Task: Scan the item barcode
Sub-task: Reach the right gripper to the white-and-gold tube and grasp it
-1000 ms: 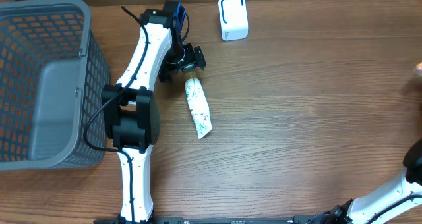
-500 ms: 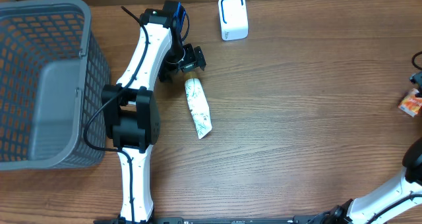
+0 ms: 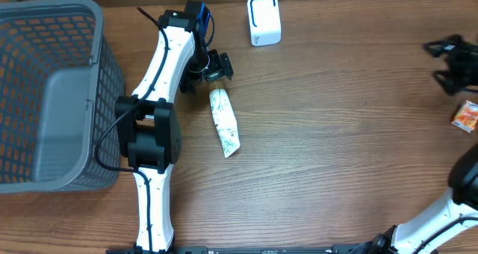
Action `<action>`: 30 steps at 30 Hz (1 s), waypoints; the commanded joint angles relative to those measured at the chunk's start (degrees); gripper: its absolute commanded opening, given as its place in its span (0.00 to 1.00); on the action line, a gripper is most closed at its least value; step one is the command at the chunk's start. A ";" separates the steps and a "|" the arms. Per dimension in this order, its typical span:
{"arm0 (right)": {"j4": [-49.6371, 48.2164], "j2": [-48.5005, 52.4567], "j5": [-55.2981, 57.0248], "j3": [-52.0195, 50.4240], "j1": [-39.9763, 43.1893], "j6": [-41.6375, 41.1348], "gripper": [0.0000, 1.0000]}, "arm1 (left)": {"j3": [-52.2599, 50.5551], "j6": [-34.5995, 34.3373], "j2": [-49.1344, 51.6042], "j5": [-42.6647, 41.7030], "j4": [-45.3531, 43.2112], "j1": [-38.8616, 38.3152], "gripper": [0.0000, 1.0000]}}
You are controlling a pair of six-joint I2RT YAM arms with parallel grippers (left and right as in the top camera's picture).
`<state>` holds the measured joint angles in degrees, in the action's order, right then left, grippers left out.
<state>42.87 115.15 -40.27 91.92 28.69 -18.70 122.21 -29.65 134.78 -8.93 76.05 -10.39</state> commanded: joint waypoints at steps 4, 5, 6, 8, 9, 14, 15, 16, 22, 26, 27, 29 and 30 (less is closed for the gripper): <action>5.11 -0.26 -1.51 0.98 -17.46 11.91 0.95 | -0.24 -0.13 -1.05 0.55 -0.04 0.24 1.00; 5.46 -0.26 2.08 0.98 -21.38 11.89 1.00 | -0.24 -0.13 -1.05 0.57 -0.07 0.24 1.00; 5.49 -0.26 3.96 0.98 -23.54 11.87 1.00 | -0.24 -0.13 -1.05 0.55 -0.04 0.24 1.00; 5.44 -0.26 6.27 0.98 -29.18 11.67 1.00 | -0.24 -0.13 -1.05 0.55 -0.04 0.24 1.00; 5.44 -0.26 6.38 0.98 -31.50 11.67 1.00 | -0.24 -0.13 -1.05 0.55 -0.04 0.24 1.00; 5.46 -0.26 6.36 0.98 -38.88 11.65 1.00 | -0.24 -0.13 -1.05 0.55 -0.07 0.24 1.00; 5.49 -0.26 6.36 0.98 -39.28 11.65 1.00 | -0.24 -0.46 -1.05 0.50 -0.46 0.24 1.00; 5.49 -0.26 6.36 0.98 -39.50 11.65 1.00 | -0.24 -0.59 -1.05 0.50 -1.49 0.24 1.00; 7.89 -0.26 2.43 0.98 -39.89 11.04 1.00 | -0.24 -0.81 -1.05 0.37 -14.51 0.24 1.00; 8.55 -0.26 -4.42 0.98 -40.15 11.06 1.00 | -0.24 -4.02 -1.05 -6.21 -16.06 0.15 1.00; 8.52 -0.26 -5.01 0.98 -40.57 11.04 1.00 | -0.24 -4.24 -1.05 -8.22 -16.13 0.13 1.00; 8.37 -0.26 -4.79 0.98 -41.79 11.08 1.00 | -0.24 -4.22 -1.05 -8.33 -16.59 0.15 1.00; 8.00 -0.22 -4.31 0.98 -43.23 11.08 1.00 | -0.24 -3.45 -1.05 -6.08 -17.73 0.15 1.00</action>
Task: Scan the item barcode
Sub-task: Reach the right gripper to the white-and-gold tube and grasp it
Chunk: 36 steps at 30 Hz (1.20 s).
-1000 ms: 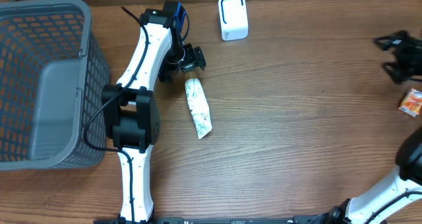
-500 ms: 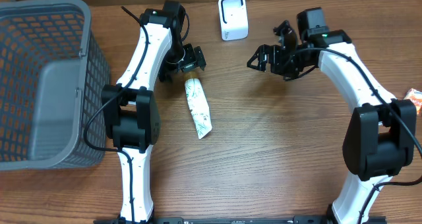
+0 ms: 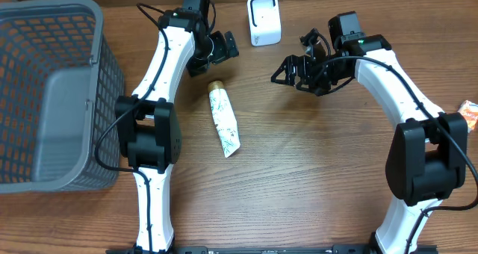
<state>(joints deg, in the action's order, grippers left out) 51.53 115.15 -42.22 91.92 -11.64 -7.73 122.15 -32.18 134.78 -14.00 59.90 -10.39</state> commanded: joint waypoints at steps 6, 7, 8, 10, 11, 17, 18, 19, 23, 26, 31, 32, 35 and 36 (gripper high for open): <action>-1.97 -0.22 9.62 0.98 -9.90 -3.41 0.99 | -0.17 -0.85 -1.05 11.87 -0.07 2.69 1.00; -2.40 -0.22 11.47 0.98 -11.19 -4.57 0.96 | -0.17 -0.85 -1.05 12.55 0.15 3.26 1.00; -3.26 -0.22 12.92 0.94 -12.85 -5.05 0.91 | -0.17 -0.85 -1.05 12.79 0.35 4.24 1.00; -4.63 -0.22 15.54 0.92 -15.65 -6.08 0.89 | -0.17 -1.05 -1.05 12.87 0.81 6.10 1.00; -5.40 -0.22 17.73 0.81 -17.31 -6.08 0.89 | -0.17 -1.51 -1.05 12.96 1.18 6.84 1.00; -9.18 0.07 34.88 -1.05 -25.46 -12.09 0.85 | -0.17 -3.15 -1.05 12.94 3.32 10.34 1.00; -10.60 0.17 38.47 -1.79 -27.30 -13.77 0.85 | -0.17 -3.15 -1.05 12.94 4.02 10.60 1.00; -11.72 0.48 42.14 -2.10 -29.09 -15.34 0.85 | -0.17 -3.15 -1.05 12.96 4.55 10.73 1.00; -15.04 2.10 44.13 -2.14 -32.06 -15.54 0.85 | -0.17 -3.15 -1.05 12.94 4.37 10.75 1.00; -16.31 4.61 44.15 -2.14 -33.27 -17.31 0.85 | -0.17 -3.15 -1.05 12.94 4.37 10.71 1.00; -16.26 6.84 46.53 -2.14 -33.40 -17.81 0.82 | -0.17 -3.15 -1.05 12.94 4.37 10.73 1.00; -16.00 6.86 48.15 -2.14 -33.40 -17.81 0.79 | -0.17 -3.15 -1.05 12.94 4.37 10.73 1.00; -14.23 6.91 55.49 -2.14 -33.18 -17.86 0.69 | -0.17 -3.15 -1.05 12.94 4.37 10.71 1.00; -13.75 6.91 56.72 -2.14 -32.94 -17.84 0.65 | -0.17 -3.15 -1.05 12.94 4.37 10.71 1.00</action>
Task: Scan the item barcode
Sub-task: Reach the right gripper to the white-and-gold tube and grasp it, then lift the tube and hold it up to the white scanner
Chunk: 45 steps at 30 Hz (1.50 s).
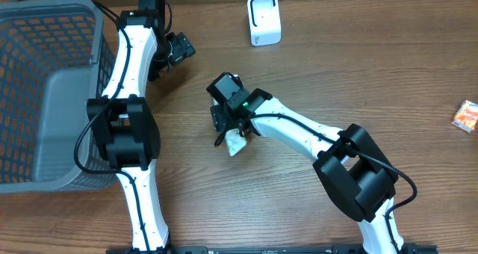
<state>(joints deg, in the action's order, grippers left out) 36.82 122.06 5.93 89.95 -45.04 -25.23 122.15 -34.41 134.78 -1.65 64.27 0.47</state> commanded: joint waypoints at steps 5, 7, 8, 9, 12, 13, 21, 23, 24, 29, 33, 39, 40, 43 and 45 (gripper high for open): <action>5.11 0.00 9.29 -0.15 3.93 -4.83 0.32 | -0.17 -0.92 -1.05 0.61 -0.02 -0.13 0.99; 6.56 -0.22 6.38 0.42 4.66 -4.79 0.32 | -0.17 -0.92 -1.05 0.59 0.00 -0.15 1.00; 7.80 -0.37 4.68 1.18 4.98 -4.79 0.30 | -0.17 -0.92 -1.05 0.59 -0.02 -0.15 1.00; 9.14 -0.55 3.96 2.03 5.25 -4.81 0.29 | -0.17 -0.92 -1.05 0.59 0.00 -0.15 1.00; 14.95 -1.36 4.42 5.79 6.14 -4.63 0.46 | -0.17 -0.92 -1.05 0.59 0.00 -0.15 1.00; 15.80 -1.49 4.39 6.45 6.21 -4.55 0.49 | -0.17 -0.92 -1.05 0.59 -0.02 -0.15 1.00; 18.45 -1.99 4.48 12.22 6.14 11.58 0.42 | -0.17 -0.92 -1.05 0.59 0.00 -0.15 1.00; 16.96 -1.44 4.55 11.45 6.16 13.38 0.38 | -0.17 -0.92 -1.05 0.59 0.00 -0.15 1.00; 16.22 -1.18 4.52 10.91 6.19 13.31 0.38 | -0.17 -0.92 -1.05 0.59 0.00 -0.15 1.00; 11.45 1.70 5.18 7.48 6.23 13.31 0.39 | -0.17 -0.92 -1.05 0.59 0.00 -0.15 1.00; 12.59 2.86 8.00 7.48 6.23 13.31 0.42 | -0.17 -0.92 -1.05 0.59 0.00 -0.15 1.00; 14.80 3.23 7.98 7.48 6.23 13.05 0.28 | -0.17 -0.92 -1.05 0.59 0.00 -0.13 1.00; 14.82 3.23 7.96 7.48 6.23 13.05 0.28 | -0.17 -0.92 -1.05 0.59 0.00 -0.13 1.00; 14.03 4.02 8.02 7.48 6.23 13.09 0.28 | -0.17 -0.92 -1.05 0.59 0.00 -0.15 1.00; 13.79 5.01 8.02 7.48 6.27 13.09 0.28 | -0.17 -0.92 -1.05 0.59 0.00 -0.15 1.00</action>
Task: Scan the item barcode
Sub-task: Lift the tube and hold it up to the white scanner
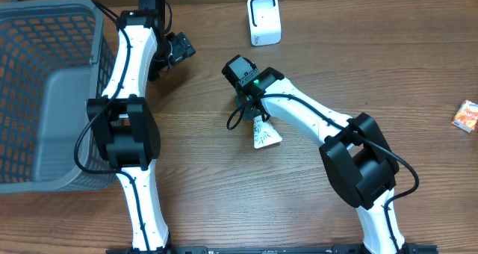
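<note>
A white tube with a green leaf print [263, 132] hangs from my right gripper [252, 110], which is shut on its upper part. Only the tube's wide crimped end shows below the wrist; the cap end is hidden. The tube sits mid-table, tilted, and appears lifted off the wood. The white barcode scanner with a blue outline [264, 20] stands at the back edge, well beyond the tube. My left gripper [181, 50] rests at the back left beside the basket, open and holding nothing.
A large grey mesh basket [45, 90] fills the left side. A small orange packet [466, 116] lies at the far right edge. Both white arms reach in from the front, the right one crossing the table's middle.
My right gripper has shifted right and a little toward the back, and the tube has gone with it. The tube now shows tilted below the wrist. The left arm has not moved.
At first my left gripper stood at the tube's cap end, with the tube flat on the table and the right arm off at the far right. The left then drew back and the right arm came in. Later the right gripper was down on the tube; now it holds it.
</note>
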Action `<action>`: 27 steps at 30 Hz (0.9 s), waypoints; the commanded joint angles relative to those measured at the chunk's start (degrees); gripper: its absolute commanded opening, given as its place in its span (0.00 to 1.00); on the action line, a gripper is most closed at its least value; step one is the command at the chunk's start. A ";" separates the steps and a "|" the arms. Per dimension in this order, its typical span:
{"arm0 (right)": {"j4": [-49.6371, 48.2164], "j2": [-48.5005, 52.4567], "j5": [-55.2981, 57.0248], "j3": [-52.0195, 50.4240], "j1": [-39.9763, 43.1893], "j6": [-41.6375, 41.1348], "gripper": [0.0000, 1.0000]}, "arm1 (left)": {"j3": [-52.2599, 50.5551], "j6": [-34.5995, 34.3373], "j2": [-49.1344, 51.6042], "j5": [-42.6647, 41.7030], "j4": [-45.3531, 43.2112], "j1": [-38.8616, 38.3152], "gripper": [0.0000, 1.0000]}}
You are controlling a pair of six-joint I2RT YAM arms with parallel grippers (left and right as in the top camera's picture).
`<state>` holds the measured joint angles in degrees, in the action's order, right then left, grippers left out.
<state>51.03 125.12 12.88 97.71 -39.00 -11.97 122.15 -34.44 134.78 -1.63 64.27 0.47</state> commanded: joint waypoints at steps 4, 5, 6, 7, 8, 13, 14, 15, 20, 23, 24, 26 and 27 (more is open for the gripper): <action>-0.35 2.95 1.09 -0.26 0.26 -0.17 0.21 | -0.17 -0.90 -1.05 0.57 0.00 -0.13 1.00; -0.35 2.69 1.57 0.07 0.24 -0.17 0.18 | -0.17 -0.90 -1.05 0.59 0.00 -0.15 1.00; -0.20 2.60 2.14 0.50 0.24 -0.20 0.13 | -0.17 -0.90 -1.05 0.57 0.00 -0.15 1.00; 0.42 2.49 3.48 1.90 0.24 -0.20 0.04 | -0.17 -0.90 -1.05 0.57 0.00 -0.13 1.00; 1.01 2.43 4.15 3.10 0.26 -0.20 0.04 | -0.17 -0.90 -1.05 0.57 0.00 -0.15 1.00; 3.08 1.53 9.81 12.76 1.75 -0.15 0.04 | -0.17 -0.90 -1.05 0.57 -0.02 -0.15 1.00; 3.08 1.53 10.93 15.39 2.56 0.09 0.04 | -0.17 -0.90 -1.05 0.57 0.00 -0.15 1.00; 2.84 1.53 11.82 17.73 3.48 0.11 0.04 | -0.17 -0.90 -1.05 0.57 0.00 -0.15 1.00; -3.26 1.53 11.39 24.85 9.29 0.50 0.04 | -0.17 -0.90 -1.05 0.57 -0.02 -0.15 1.00; -8.61 1.57 8.55 24.98 12.17 0.48 0.04 | -0.17 -0.90 -1.05 0.57 0.00 -0.15 1.00; -10.67 1.66 6.45 24.98 13.16 0.48 0.04 | -0.17 -0.90 -1.05 0.57 -0.02 -0.15 1.00; -13.86 1.66 2.89 24.98 14.34 0.42 0.04 | -0.17 -0.90 -1.05 0.57 0.00 -0.15 1.00; -15.28 1.66 1.22 24.98 14.78 -0.04 0.04 | -0.17 -0.90 -1.05 0.57 -0.02 -0.15 1.00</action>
<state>39.03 128.16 19.18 120.97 -24.56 -11.77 122.15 -34.44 134.78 -1.63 64.27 0.47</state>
